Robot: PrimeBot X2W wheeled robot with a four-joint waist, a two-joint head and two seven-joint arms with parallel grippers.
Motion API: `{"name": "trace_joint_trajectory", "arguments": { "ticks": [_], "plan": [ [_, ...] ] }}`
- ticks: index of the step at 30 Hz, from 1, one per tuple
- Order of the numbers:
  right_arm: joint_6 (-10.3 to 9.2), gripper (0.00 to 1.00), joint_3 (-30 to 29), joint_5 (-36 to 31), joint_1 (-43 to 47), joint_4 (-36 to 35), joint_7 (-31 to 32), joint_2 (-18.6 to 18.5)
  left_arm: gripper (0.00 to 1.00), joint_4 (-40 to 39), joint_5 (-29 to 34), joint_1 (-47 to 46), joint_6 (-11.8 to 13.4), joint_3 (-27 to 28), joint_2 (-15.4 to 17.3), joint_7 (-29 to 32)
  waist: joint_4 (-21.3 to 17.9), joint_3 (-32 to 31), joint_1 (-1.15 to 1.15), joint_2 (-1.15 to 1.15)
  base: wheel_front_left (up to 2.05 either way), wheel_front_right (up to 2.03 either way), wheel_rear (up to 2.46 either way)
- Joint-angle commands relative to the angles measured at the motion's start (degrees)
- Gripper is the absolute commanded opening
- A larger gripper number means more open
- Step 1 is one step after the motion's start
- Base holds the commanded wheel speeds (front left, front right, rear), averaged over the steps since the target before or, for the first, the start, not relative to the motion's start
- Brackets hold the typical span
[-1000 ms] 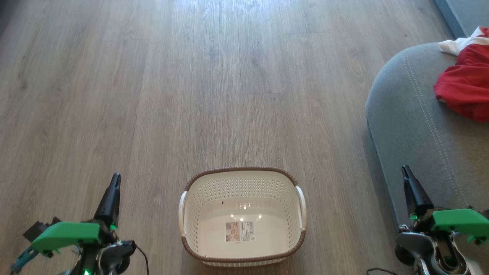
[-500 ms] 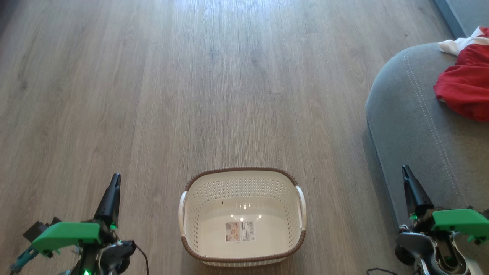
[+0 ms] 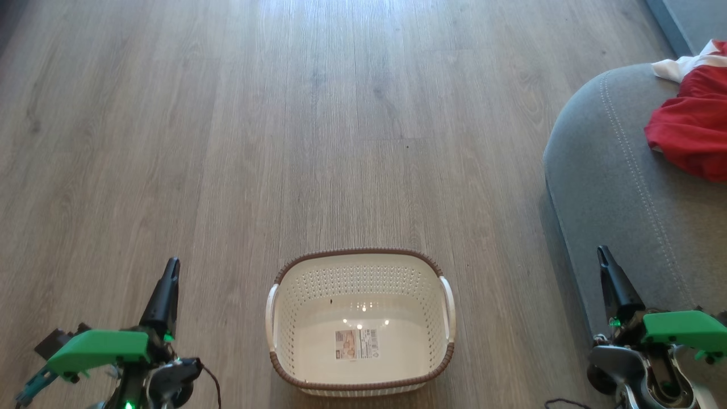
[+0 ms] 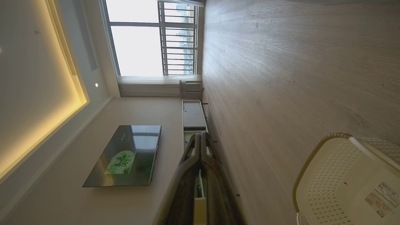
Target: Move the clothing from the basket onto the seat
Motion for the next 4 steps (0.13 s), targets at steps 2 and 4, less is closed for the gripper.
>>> {"name": "trace_joint_trajectory", "arguments": {
  "ticks": [2,4],
  "plan": [
    [0.0,0.0,1.0,0.4,-3.2,-2.2,0.3,-0.3,0.0,-1.9,-0.4,-2.7,-0.5,2.0,0.4,0.4,0.0,0.0,0.0,0.0,0.0,0.0,0.0],
    [0.0,0.0,1.0,0.4,-3.2,-2.2,0.3,-0.3,0.0,-1.9,-0.4,-2.7,-0.5,2.0,0.4,0.4,0.0,0.0,0.0,0.0,0.0,0.0,0.0]
  ]
}}
